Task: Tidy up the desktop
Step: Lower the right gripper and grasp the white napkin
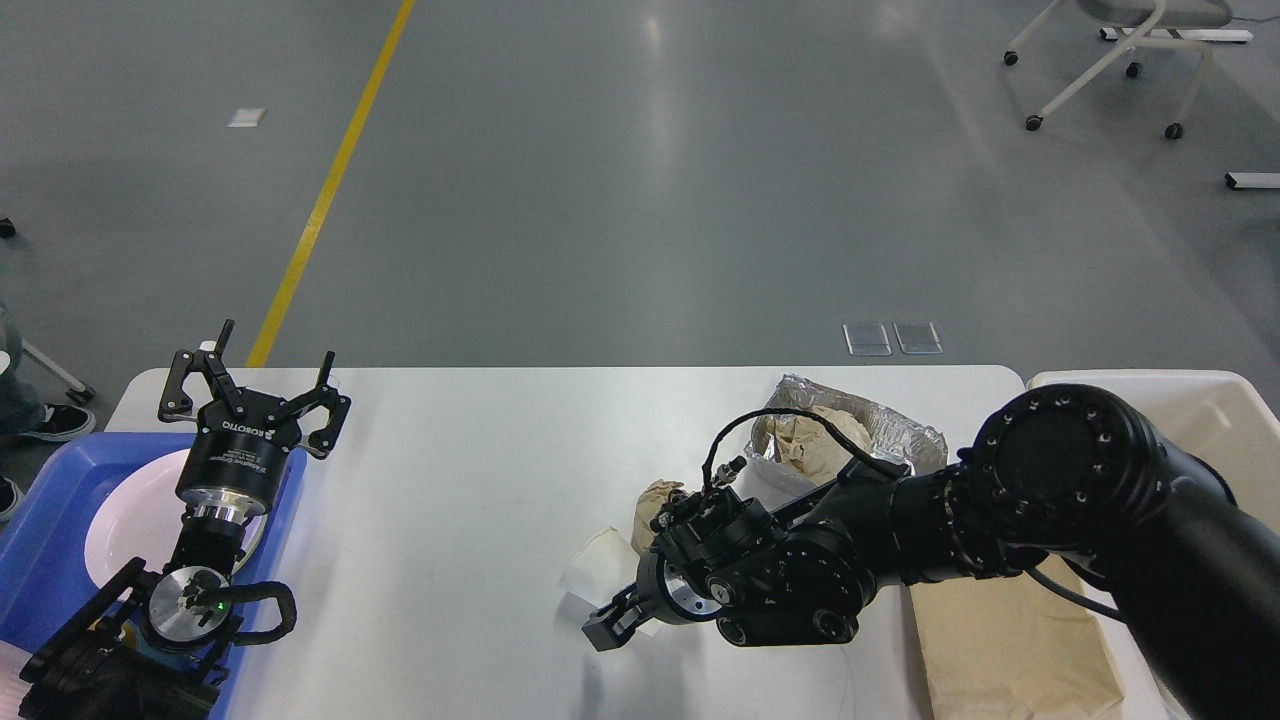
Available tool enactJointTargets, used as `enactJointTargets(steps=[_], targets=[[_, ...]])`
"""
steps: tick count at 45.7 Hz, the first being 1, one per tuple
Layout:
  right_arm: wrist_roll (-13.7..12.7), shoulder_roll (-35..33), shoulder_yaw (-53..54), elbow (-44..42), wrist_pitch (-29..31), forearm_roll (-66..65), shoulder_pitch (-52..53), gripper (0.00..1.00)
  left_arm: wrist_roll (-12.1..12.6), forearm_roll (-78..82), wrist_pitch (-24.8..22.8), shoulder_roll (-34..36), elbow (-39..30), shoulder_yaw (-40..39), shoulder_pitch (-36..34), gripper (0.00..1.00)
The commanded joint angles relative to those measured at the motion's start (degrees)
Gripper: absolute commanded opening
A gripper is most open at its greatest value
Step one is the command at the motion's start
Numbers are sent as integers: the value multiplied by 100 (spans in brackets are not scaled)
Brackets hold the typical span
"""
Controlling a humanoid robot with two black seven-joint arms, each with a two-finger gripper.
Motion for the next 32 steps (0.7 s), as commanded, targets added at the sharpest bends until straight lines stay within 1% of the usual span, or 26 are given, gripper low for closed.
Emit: enactJointTargets(steps=[1,7,21,28,32], targets=[[-1,-5,3,-190,-34,-45,-78,94,-4,0,5,1,0,0,0,96],[-9,-13,12,-181,-34,-54,-131,92,-4,0,-4,1,0,0,0,96],[-9,-5,21,-137,-61,-18,-280,90,5,0,5,1,0,0,0,96],[-9,-5,21,-137,-140,-1,-289,85,-4,0,5,1,0,0,0,96],[-9,4,21,-137,-148,8,-342,75,5,0,-4,1,0,0,0,96]])
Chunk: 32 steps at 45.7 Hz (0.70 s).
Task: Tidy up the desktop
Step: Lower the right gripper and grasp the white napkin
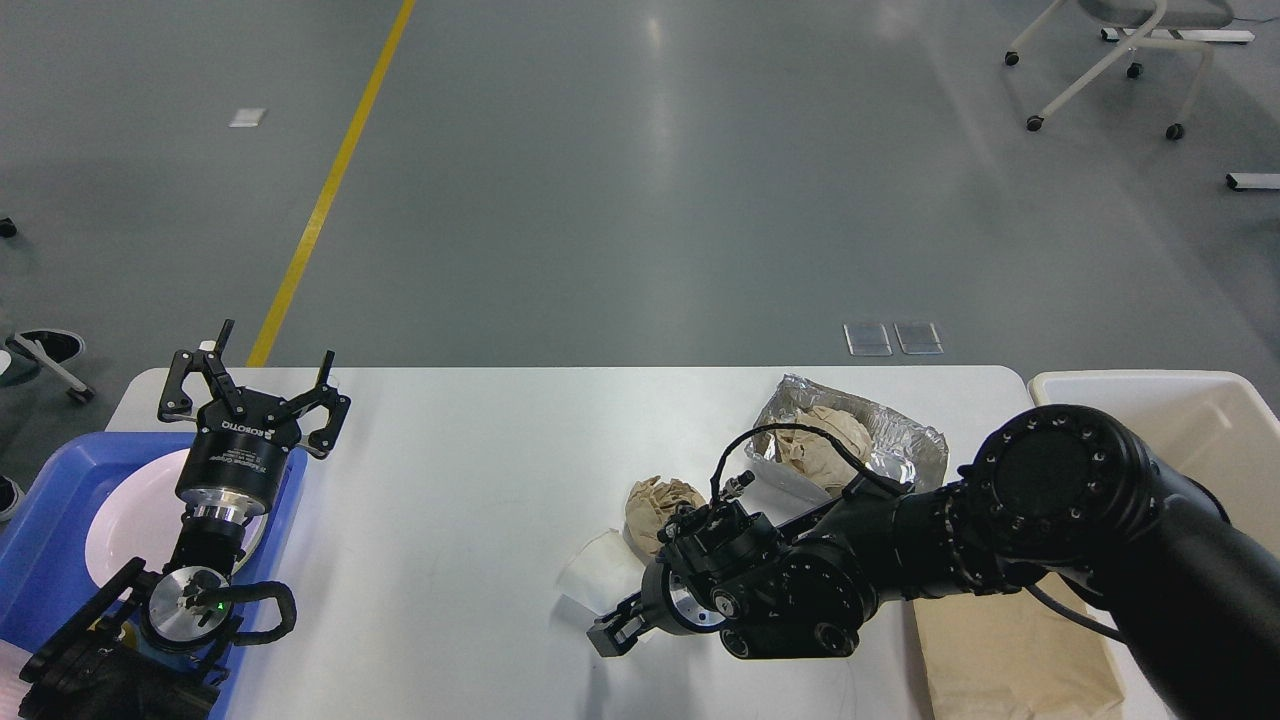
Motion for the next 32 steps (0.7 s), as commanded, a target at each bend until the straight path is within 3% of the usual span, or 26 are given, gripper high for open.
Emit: enactJointTargets(steps=[1,9,14,24,27,32], targets=[[0,9,0,0,-18,6,-59,72,0,0,0,1,0,2,0,96],[0,0,0,0,-18,24,-86,66,0,0,9,1,0,2,0,96],[-8,9,0,0,-18,24,-95,52,9,0,9,1,0,-7,0,96],[-8,53,-27,18,17,111,-77,7,0,0,0,1,0,2,0,96],[-8,62,-36,35,35,278,-33,0,0,0,9,1,0,2,0,96],[0,9,-36,149,52,761,133,0,9,0,9,1,0,2,0,96]])
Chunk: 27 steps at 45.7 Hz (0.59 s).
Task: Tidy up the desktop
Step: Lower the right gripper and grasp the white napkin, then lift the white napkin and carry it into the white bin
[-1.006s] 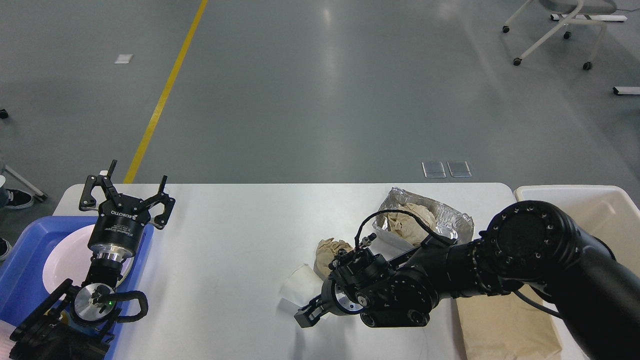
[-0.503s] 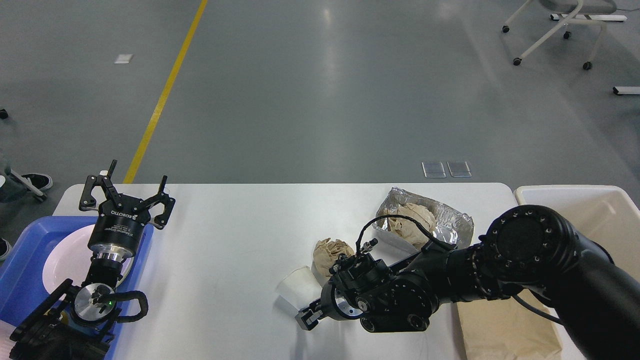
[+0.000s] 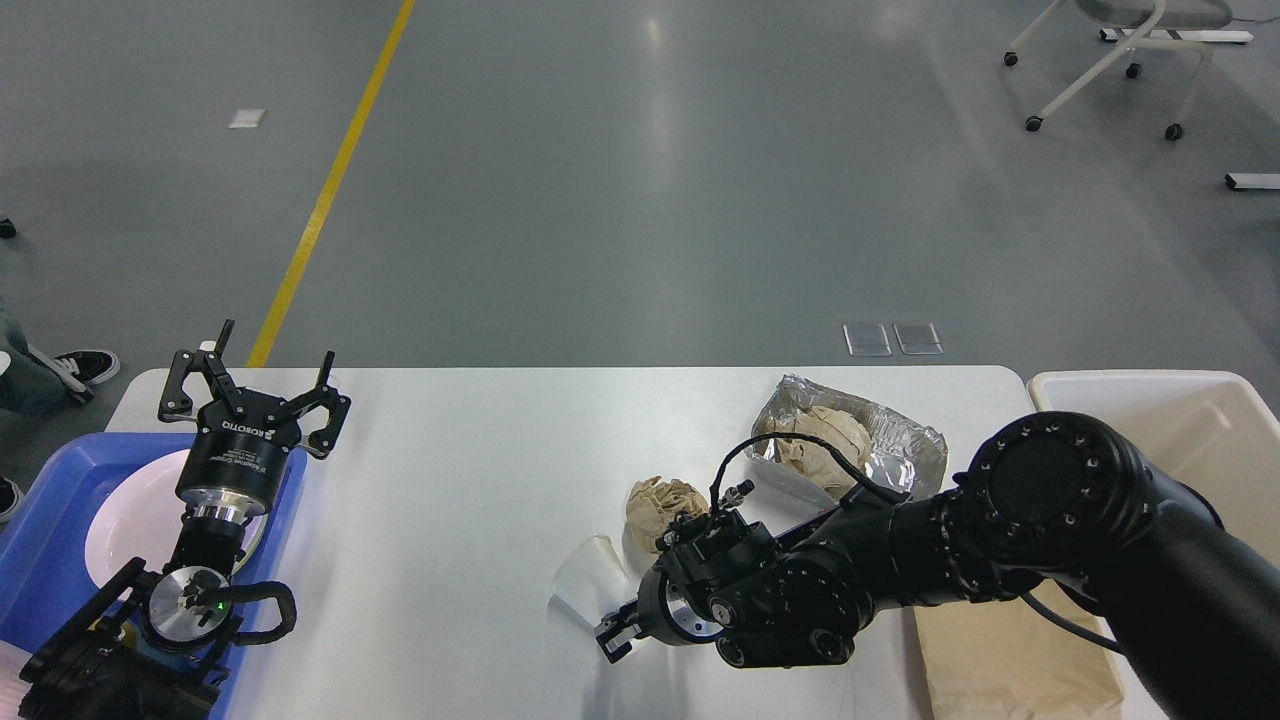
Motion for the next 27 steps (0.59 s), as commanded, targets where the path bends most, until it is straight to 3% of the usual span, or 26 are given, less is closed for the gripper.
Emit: enactJointTargets(steps=[1,19,27], targets=[[27,-66,-9,210,38,600,247,0,4,0,1,0,0,1,0,96],[132,-1006,-35,2162,108,2086,2119,0,4,0,1,0,0,1,0,96],[194,-1481,-492,2567,714,3202,3577,0,4,0,1,0,0,1,0,96]])
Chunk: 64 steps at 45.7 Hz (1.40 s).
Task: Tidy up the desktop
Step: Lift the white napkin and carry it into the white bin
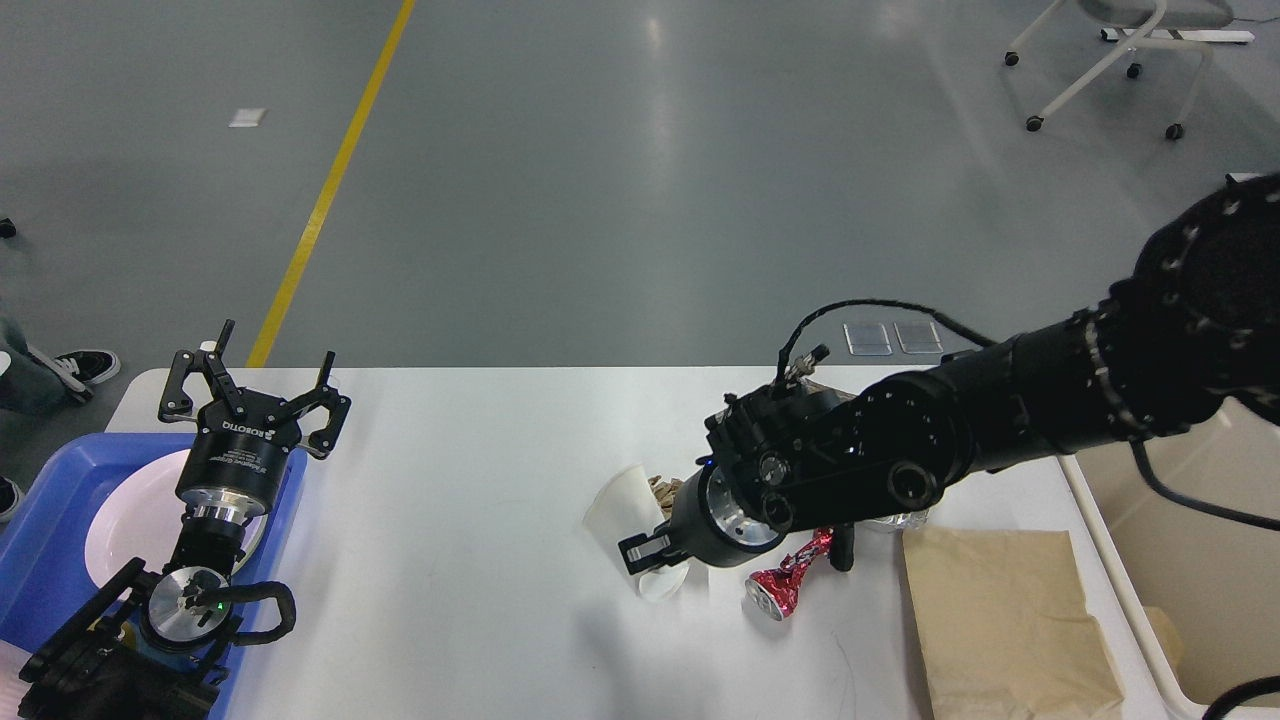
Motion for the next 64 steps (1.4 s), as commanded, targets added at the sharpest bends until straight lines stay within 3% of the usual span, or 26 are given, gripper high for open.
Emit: enactJointTargets(steps=[1,14,30,45,55,64], targets=[[60,-363,-436,249,484,860,1151,0,-1,0,-4,0,0,-8,0,96],[122,-882,-1508,758,2102,2074,3639,0,-1,0,5,0,0,1,0,96],[78,-917,-3459,1304,2138,3568,4871,0,-1,0,-4,0,0,1,0,96],[104,-1233,-4883,1164,2024,4078,4784,0,-10,0,-4,0,0,1,0,96],[131,-2489,-5490,628,1207,3973,3686,0,-10,0,-4,0,0,1,0,96],[131,-3746,-5298,-795,1074,3700,2035,0,-10,0,5,0,0,1,0,96]])
